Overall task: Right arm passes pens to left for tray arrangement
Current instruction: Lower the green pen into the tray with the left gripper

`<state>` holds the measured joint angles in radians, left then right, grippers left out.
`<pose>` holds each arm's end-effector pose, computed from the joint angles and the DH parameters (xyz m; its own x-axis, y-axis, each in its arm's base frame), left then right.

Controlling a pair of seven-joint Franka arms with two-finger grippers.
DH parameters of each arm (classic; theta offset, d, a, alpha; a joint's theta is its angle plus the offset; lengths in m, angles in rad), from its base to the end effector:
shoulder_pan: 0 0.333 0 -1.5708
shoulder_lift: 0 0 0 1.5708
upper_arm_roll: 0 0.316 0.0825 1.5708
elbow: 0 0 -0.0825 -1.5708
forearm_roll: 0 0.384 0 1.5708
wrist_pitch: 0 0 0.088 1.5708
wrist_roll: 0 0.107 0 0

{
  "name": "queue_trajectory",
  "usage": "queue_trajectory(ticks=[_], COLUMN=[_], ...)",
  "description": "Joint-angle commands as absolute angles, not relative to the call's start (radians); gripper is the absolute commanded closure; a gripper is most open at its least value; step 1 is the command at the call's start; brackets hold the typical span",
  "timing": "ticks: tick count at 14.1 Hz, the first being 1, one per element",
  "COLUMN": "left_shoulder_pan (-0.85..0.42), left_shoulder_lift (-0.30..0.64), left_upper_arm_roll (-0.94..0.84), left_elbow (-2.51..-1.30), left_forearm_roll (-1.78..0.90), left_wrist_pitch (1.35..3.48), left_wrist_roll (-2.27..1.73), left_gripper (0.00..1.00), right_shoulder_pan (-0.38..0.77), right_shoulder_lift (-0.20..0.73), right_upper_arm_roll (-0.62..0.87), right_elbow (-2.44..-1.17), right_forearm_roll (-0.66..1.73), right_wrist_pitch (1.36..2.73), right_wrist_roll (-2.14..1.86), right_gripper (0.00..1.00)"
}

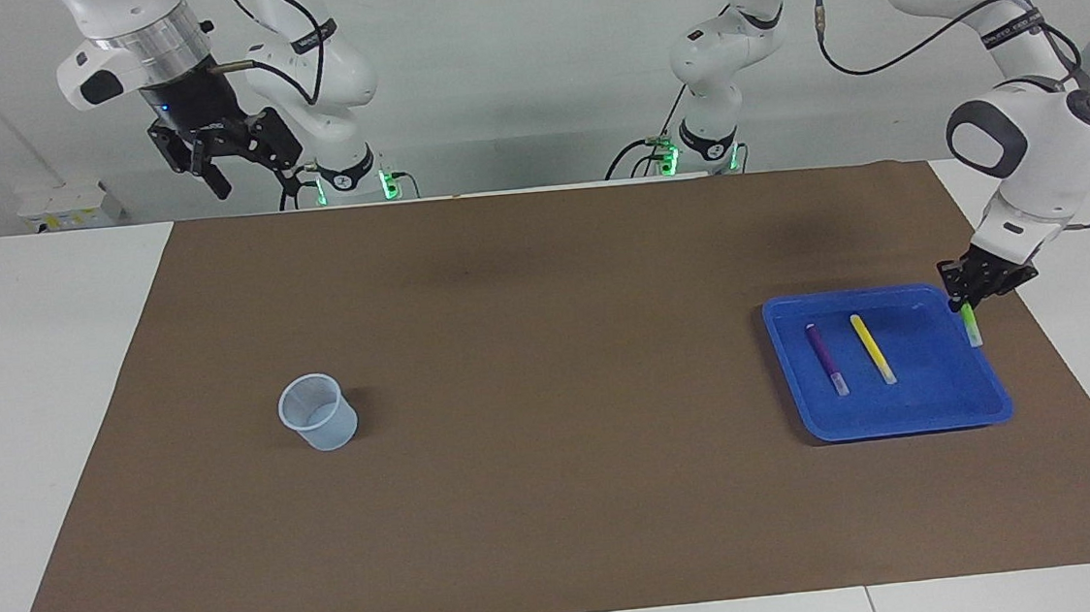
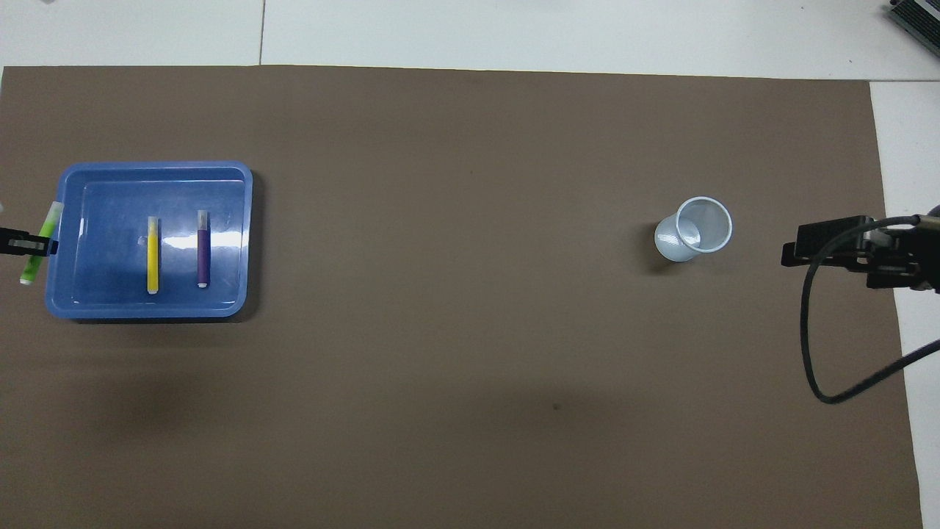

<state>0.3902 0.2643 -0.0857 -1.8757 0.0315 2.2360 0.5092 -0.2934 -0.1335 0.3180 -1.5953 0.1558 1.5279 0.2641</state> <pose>0.5979 0.1920 0.3815 0.9723 -0.2185 0.0826 -0.2148 -0.9753 -0.0509 0.5087 0.0427 0.6770 0.9730 -0.2292 0.0280 -0.2241 -0.9665 -0.1248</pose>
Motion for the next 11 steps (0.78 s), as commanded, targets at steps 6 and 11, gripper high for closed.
queue_trajectory(ticks=[6, 11], left_shoulder_pan=[0.359, 0.371], left_shoulder_lift=[0.318, 0.322], left_upper_arm_roll=[-0.098, -0.098], left_elbow=[-1.905, -1.965], left_forearm_roll=[0.051, 0.051], left_wrist_pitch=[2.250, 2.382], left_wrist_roll=[0.398, 0.385], left_gripper=[1.00, 1.00], right_shoulder_pan=[-0.284, -0.065], right_shoulder_lift=[-0.158, -0.156], right_upper_arm_roll=[0.327, 0.132], right_elbow=[-1.640, -1.641], right_forearm_roll=[0.066, 0.005], right_wrist_pitch=[1.535, 1.522], right_wrist_roll=[0.149, 0.111], right_gripper=[0.00, 0.00])
